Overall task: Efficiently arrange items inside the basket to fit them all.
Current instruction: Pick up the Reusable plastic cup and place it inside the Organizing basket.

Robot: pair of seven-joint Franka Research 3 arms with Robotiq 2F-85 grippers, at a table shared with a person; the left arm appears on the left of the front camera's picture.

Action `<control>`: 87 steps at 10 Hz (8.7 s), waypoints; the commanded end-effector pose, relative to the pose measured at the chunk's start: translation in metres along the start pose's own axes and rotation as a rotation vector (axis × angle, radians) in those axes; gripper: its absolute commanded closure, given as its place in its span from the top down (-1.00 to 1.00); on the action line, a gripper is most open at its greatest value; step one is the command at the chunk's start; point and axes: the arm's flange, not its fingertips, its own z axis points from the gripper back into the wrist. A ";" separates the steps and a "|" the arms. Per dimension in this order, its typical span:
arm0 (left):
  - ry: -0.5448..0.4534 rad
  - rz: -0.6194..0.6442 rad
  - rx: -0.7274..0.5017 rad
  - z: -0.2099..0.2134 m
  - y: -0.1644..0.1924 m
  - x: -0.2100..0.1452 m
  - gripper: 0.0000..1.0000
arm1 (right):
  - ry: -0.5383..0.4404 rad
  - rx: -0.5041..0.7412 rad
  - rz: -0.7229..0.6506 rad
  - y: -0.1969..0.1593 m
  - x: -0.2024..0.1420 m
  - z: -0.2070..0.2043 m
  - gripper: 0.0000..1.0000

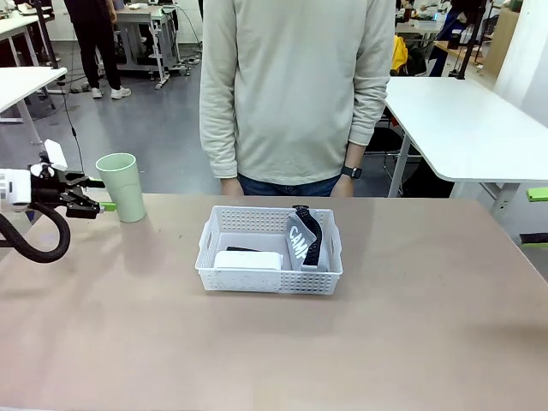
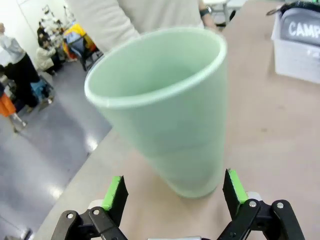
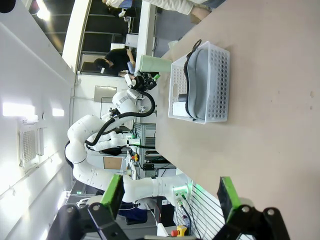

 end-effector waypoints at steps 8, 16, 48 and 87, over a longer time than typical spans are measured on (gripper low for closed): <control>-0.053 0.110 -0.040 -0.015 0.022 -0.020 1.00 | -0.006 0.016 -0.016 0.005 0.001 0.001 1.00; -0.217 0.173 -0.188 -0.051 0.012 -0.014 1.00 | -0.006 0.016 -0.016 0.005 0.001 0.001 1.00; -0.577 -0.018 -0.716 0.110 -0.124 0.145 0.75 | -0.006 0.016 -0.016 0.005 0.001 0.001 1.00; 1.043 -0.228 -0.707 -0.325 -0.218 0.313 0.75 | -0.006 0.016 -0.016 0.005 0.001 0.001 1.00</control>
